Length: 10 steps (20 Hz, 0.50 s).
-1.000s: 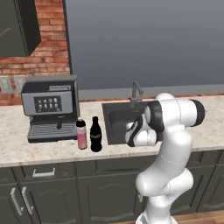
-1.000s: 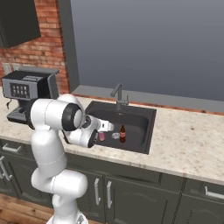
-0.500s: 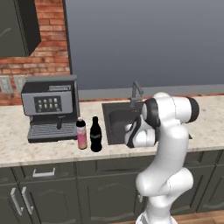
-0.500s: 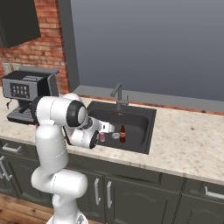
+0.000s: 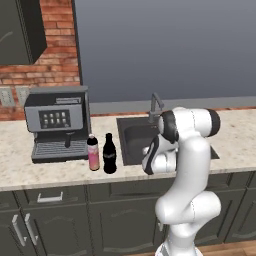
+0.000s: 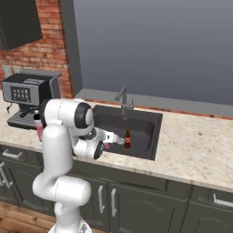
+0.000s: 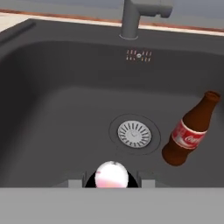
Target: Place the large bottle from the dining counter next to the other large bottle outside the sink, and place the small bottle from the dining counter next to the other small bottle inside the sink.
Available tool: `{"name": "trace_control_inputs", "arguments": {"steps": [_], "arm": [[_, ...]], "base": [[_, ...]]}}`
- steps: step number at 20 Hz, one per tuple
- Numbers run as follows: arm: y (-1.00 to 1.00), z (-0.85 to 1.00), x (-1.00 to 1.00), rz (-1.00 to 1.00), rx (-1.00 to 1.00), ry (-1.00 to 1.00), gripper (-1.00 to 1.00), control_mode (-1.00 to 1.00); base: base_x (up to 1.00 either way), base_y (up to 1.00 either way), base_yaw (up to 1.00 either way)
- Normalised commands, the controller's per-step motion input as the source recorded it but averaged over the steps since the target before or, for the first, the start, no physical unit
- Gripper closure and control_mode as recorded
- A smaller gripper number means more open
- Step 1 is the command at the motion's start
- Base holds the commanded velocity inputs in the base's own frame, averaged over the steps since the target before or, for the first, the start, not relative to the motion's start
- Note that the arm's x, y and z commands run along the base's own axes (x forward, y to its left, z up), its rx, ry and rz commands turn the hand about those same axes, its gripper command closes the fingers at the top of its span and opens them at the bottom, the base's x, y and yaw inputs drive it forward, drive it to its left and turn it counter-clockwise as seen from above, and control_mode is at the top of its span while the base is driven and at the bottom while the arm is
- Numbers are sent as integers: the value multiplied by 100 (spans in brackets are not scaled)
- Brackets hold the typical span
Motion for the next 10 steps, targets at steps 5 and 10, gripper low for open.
{"name": "trace_control_inputs", "arguments": {"steps": [5,10], "arm": [[-10,-5,6,0,0,-4,100,-100],[-13,0,9,0,0,-7,100,-100]], "base": [[0,0,0],[0,0,0]]}}
